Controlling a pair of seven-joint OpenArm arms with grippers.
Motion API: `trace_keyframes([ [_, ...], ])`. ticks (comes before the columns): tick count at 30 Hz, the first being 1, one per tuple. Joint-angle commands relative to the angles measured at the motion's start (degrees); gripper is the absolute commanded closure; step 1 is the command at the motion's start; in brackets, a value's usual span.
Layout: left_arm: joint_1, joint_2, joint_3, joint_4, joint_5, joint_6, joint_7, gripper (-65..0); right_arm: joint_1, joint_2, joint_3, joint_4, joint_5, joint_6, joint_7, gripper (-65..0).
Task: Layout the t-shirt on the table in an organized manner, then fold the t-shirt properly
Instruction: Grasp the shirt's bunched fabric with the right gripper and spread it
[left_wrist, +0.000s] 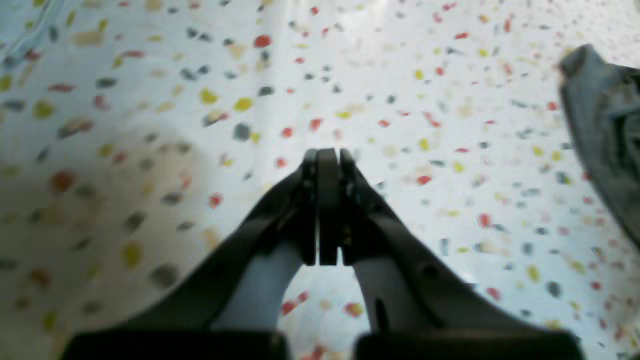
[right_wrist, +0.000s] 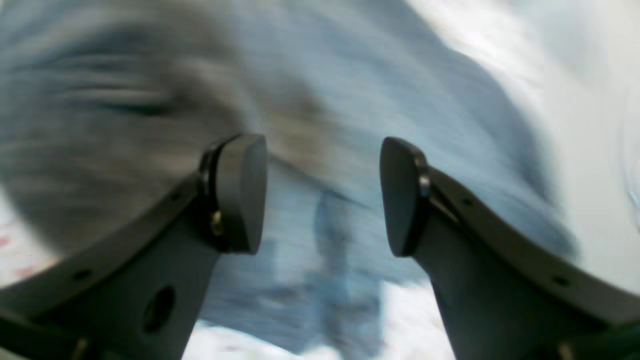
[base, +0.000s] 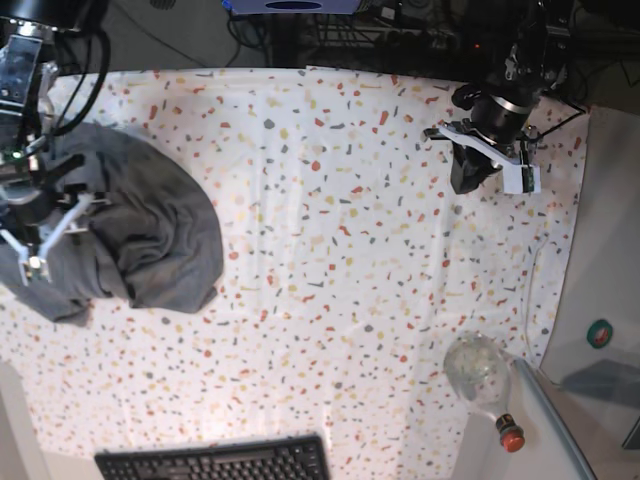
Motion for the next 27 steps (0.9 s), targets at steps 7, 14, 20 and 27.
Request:
trace_keyframes([
  [7,3.36,-0.35,-9.41,0.97,-0.08,-0.27,-0.92,0.0,10.24,-3.82,-14.50,-15.50,-0.29,-0.65,1.19,-21.6],
  [14,9.42,-0.08,-25.06,-0.43,-0.17,-0.36,-0.92,0.0,15.34,-6.72,-14.76,-25.70,-0.20,-0.74,1.36,0.0],
  [20,10.65,0.00,-30.95,-4.57,-0.17,-0.36,-1.01,0.0,17.72,-10.76,-15.29,-34.41,-0.20,-0.65,2.07,0.0],
  [27,10.04,0.44,-30.60,-4.83,-0.35,-0.36,-1.01,0.0,18.77,-14.63,-30.94,-39.68,2.70,-0.74,6.20,0.0],
])
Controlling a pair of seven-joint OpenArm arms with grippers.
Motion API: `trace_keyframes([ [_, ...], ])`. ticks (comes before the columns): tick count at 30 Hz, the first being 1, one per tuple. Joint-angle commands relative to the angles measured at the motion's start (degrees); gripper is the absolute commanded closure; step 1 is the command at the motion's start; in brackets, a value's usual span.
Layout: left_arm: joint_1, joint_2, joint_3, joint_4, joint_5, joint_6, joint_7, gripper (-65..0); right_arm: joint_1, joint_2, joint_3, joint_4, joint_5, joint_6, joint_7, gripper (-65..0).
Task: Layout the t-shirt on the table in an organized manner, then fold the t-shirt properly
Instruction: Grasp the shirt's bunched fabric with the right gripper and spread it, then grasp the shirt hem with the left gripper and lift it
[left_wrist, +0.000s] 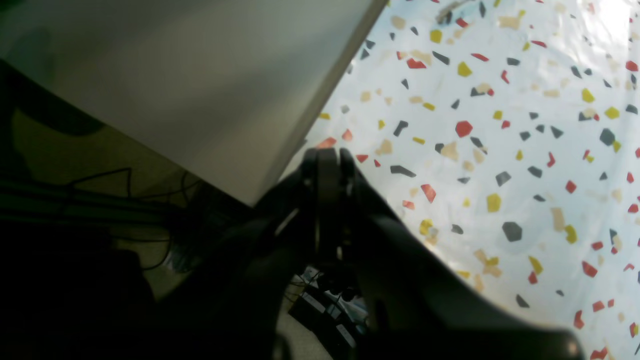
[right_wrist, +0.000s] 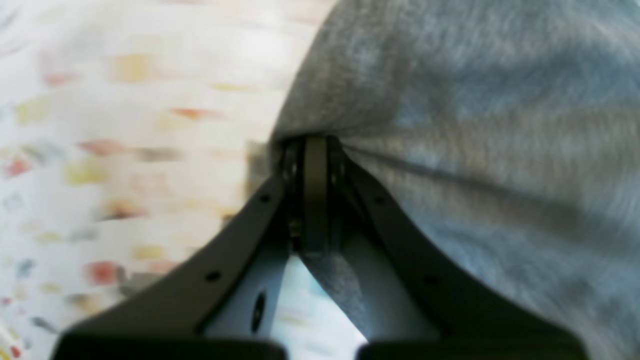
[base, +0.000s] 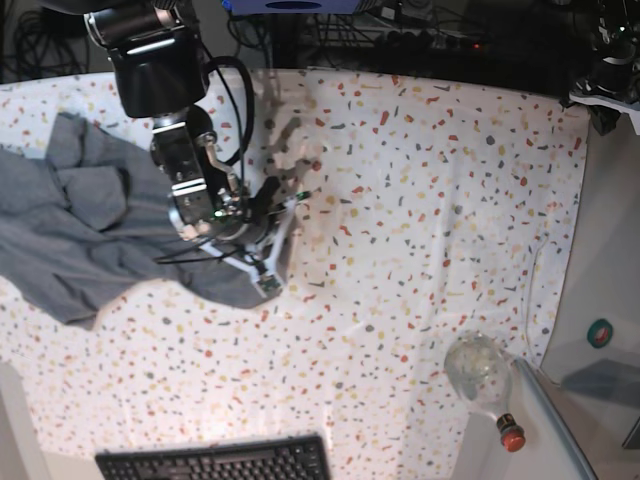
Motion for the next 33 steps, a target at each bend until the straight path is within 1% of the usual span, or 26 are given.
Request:
trace_keyframes([
  [1,-0.02,-0.34,-0.37,0.96,-0.17,0.25,-1.20,0.0,0.79,-0.95,-2.93,1.26,2.42,1.25,-0.45,0.0],
  [2,-0.46,-0.25,-0.37,0.96,-0.08,0.25,-1.20,0.0,0.96,-0.95,-5.40,2.67,3.83,1.07,-0.71,0.0],
  [3,-0.72,-0.25,-0.55,0.96,-0.08,0.25,-1.20,0.0,0.96,-0.95,-7.07,4.96,4.97,0.19,-0.97,0.0],
  [4,-0.81,-0.25,-0.55,0.87,-0.08,0.25,-1.20,0.0,0.87,-0.95,-8.30,7.42,6.03,-1.13,-1.06,0.0],
  [5,-0.90,-0.25,-0.46,0.87,-0.08,0.25,-1.20,0.0,0.52,-0.77,-9.09,11.02,6.64,-3.24,-1.59,0.0],
  [6,-0.90,-0.25,-0.46,0.87,-0.08,0.25,-1.20,0.0,-0.27,-0.69,-9.18,14.45,6.64,-4.91,-3.17,0.0],
  [7,-0.99,-0.25,-0.37,0.87,-0.08,0.25,-1.20,0.0,-1.06,0.19,-8.56,18.93,6.73,-6.14,-5.55,0.0],
  [8,-0.99,-0.17,-0.29,0.87,-0.08,0.25,-1.20,0.0,-1.94,1.25,-7.51,23.86,6.91,-6.93,-8.53,0.0],
  [9,-0.99,-0.17,0.07,0.87,-0.17,0.25,-1.12,0.0,-2.73,2.21,-6.45,28.96,6.91,-6.93,-10.91,0.0],
  [12,-1.07,-0.69,5.43,1.31,-0.08,0.25,-1.12,0.0,-7.21,5.91,0.58,41.35,7.08,-7.19,-16.97,0.0],
  [15,-1.51,-0.69,9.30,3.07,-0.08,0.25,-1.12,0.0,-13.46,8.28,10.43,46.01,6.82,-7.19,-18.47,0.0],
  [16,-2.48,-0.69,10.88,3.42,-0.08,0.25,-1.12,0.0,-15.74,8.54,14.12,46.45,6.82,-7.19,-18.29,-2.1],
  [17,-3.18,-0.61,11.93,3.42,-0.08,0.25,-1.12,0.0,-17.41,8.63,17.46,46.63,6.73,-7.19,-18.21,-11.1],
  [18,-3.89,-0.52,12.90,3.42,-0.17,0.25,-1.12,0.0,-19.43,9.51,21.94,46.80,6.73,-7.02,-18.12,-21.6],
  [19,-4.68,-0.43,13.87,3.51,-0.26,0.25,-1.12,0.0,-20.84,9.95,26.08,46.63,7.08,-6.84,-17.33,-31.7],
  [20,-5.29,-0.25,14.48,3.69,-0.26,0.25,-1.12,0.0,-22.25,9.95,30.21,46.27,7.08,-6.75,-15.57,-40.4],
  [21,-5.82,-0.25,15.01,3.78,-0.26,0.25,-1.12,0.0,-23.30,9.86,34.52,46.01,7.08,-6.75,-13.19,-45.3],
  [22,-6.44,-0.25,15.71,3.78,-0.35,0.25,-1.03,0.0,-24.01,9.51,38.65,45.13,7.08,-6.75,-10.73,-47.1],
  [23,-6.96,-0.25,16.33,3.78,-0.35,0.25,-1.03,-1.5,-24.27,9.16,42.69,43.72,7.17,-6.67,-8.80,-47.3],
  [25,-7.49,-0.25,16.77,3.78,-0.35,0.25,-1.03,-18.4,-22.86,9.25,48.49,40.21,7.17,-6.31,-7.48,-47.9],
  [26,-8.02,-0.25,17.03,3.86,-0.35,0.25,-1.03,-25.3,-21.72,9.34,51.13,37.92,7.17,-5.08,-7.48,-48.0],
  [28,-8.55,-0.25,17.56,3.78,-0.35,0.25,-1.03,-36.5,-18.73,9.34,57.46,32.91,8.49,-0.60,-7.48,-48.0],
  [29,-8.55,-0.25,17.56,3.78,-0.35,0.25,-1.03,-39.7,-17.15,9.34,61.33,30.36,10.42,1.77,-7.74,-48.0],
  [30,-8.63,-0.25,17.91,3.78,-0.35,0.25,-1.03,-41.1,-15.57,9.51,65.02,27.64,12.36,4.06,-8.53,-48.0],
  [32,-9.16,-0.52,18.35,3.78,-0.35,0.25,-1.03,-41.1,-12.67,11.18,69.94,22.63,14.82,7.40,-10.82,-47.6],
  [33,-9.51,-0.52,18.44,3.42,-0.35,0.25,-1.03,-41.1,-11.43,12.15,71.18,19.81,15.70,8.10,-11.35,-47.6],
])
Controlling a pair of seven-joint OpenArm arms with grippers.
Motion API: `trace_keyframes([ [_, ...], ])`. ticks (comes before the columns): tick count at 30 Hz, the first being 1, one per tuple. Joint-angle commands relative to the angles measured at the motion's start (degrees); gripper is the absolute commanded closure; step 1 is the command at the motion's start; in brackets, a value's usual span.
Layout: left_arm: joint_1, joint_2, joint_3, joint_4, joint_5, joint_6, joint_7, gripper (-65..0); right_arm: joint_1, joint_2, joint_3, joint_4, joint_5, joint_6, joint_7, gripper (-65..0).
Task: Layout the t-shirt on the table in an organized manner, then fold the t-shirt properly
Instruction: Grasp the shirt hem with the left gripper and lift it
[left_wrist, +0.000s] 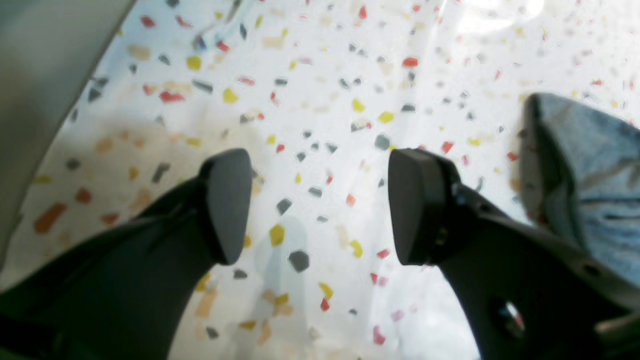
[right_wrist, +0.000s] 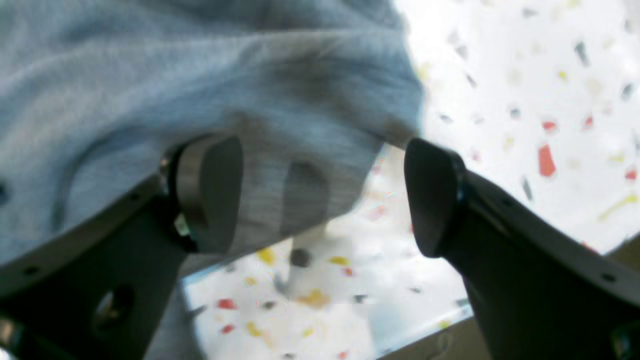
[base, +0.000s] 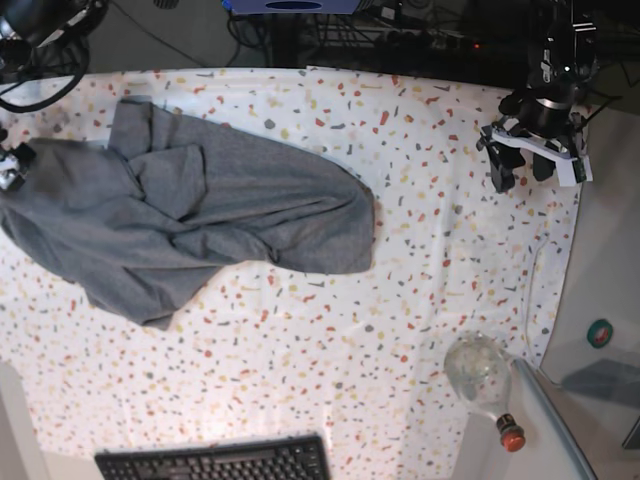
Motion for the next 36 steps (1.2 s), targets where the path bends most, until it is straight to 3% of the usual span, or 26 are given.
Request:
trace_keyframes([
  [1,-0.51,-0.82,-0.31,0.63,-0.11,-0.34,-1.44,-41.1,1.40,1.68,0.73,-1.58,1.32,0.30,0.85,-47.6],
  [6,-0.51,-0.91,-0.49,-0.17,-0.11,-0.34,-1.44,-41.1,5.01,6.34,1.00,-13.53,1.49,0.39,3.40,-47.6],
  [10,-0.60,-0.74,-0.05,-0.17,-0.02,-0.34,-1.44,-41.1,6.32,7.05,0.82,-18.37,2.02,0.65,5.24,-47.4],
  [13,-2.53,-0.47,1.09,-0.25,0.07,-0.34,-1.44,-41.1,6.41,6.87,-1.38,-19.34,2.55,4.70,5.24,-45.9],
  [15,-4.47,-0.82,3.29,-0.96,0.07,-0.34,-1.44,-41.1,6.41,6.87,-2.61,-20.30,2.55,6.89,5.33,-35.6],
  [18,-10.09,-0.82,7.69,-3.51,-0.28,-0.34,-1.36,-41.1,6.32,6.78,-3.05,-20.65,2.55,8.21,5.24,-5.3],
  [19,-12.29,-0.47,9.01,-4.91,-0.28,-0.34,-0.30,-41.1,6.32,6.70,-3.05,-20.65,2.55,8.21,5.24,0.0],
  [22,-21.08,1.11,12.61,-8.69,-0.37,-0.34,8.49,-41.1,5.97,6.70,-3.05,-20.74,2.46,8.21,5.24,0.0],
  [27,-33.30,7.97,12.17,-19.16,-0.37,-0.34,20.71,-41.1,4.92,6.78,-3.13,-20.65,2.37,8.21,5.24,0.0],
  [33,-38.75,13.07,12.79,-28.91,-0.37,-0.51,21.94,-41.1,4.65,6.87,-3.13,-20.74,2.20,8.21,5.24,0.0],
  [36,-38.84,14.21,12.79,-30.41,-0.37,-3.50,21.94,-41.1,4.65,6.96,-3.13,-20.74,2.20,8.21,5.24,0.0],
])
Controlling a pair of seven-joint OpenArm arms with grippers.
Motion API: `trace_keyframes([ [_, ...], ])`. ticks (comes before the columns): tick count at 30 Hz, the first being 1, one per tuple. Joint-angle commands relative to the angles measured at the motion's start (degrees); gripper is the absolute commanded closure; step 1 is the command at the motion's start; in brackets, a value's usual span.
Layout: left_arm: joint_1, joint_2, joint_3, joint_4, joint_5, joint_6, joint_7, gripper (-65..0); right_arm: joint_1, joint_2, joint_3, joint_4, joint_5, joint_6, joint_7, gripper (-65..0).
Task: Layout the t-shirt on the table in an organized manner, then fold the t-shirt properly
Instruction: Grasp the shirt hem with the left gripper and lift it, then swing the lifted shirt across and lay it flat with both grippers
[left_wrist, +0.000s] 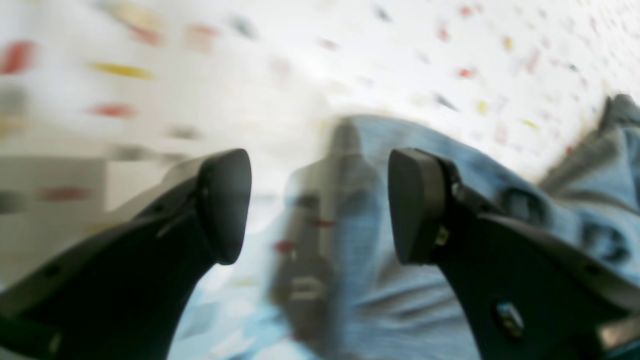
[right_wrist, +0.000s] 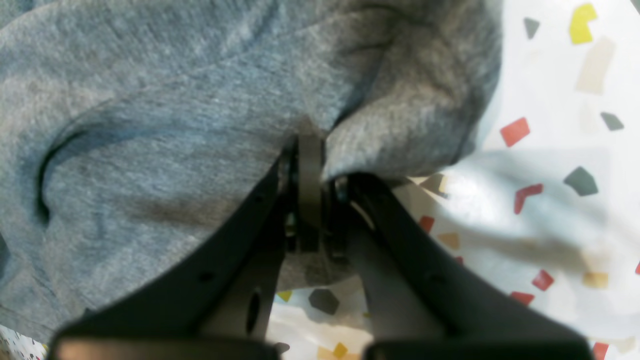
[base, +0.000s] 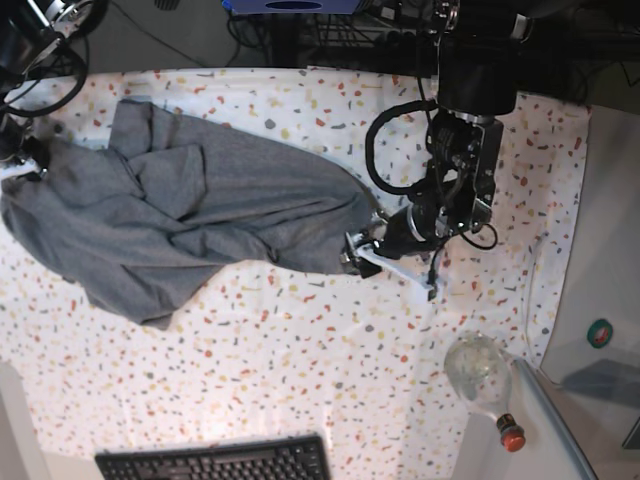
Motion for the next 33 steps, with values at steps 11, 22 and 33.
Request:
trace_keyframes([
  [11,-4.39,0.84,-0.35,-11.61,-0.28,-3.87,-1.52,-18.6,0.26,1.06,0.01,0.68,-0.47,0.19,0.04,0.0],
  [22,-19.33,-2.24,11.25,-10.12,0.16,-3.61,-6.09,0.0,0.88,3.61,-5.97,19.76,-0.47,0.02,-17.98,0.0],
  [33,-40.43,2.68,13.80,-8.98,18.71,-3.52,-6.26,0.0,35.43,17.23,-25.04,11.93,-12.86,-0.16,-21.14,0.0],
])
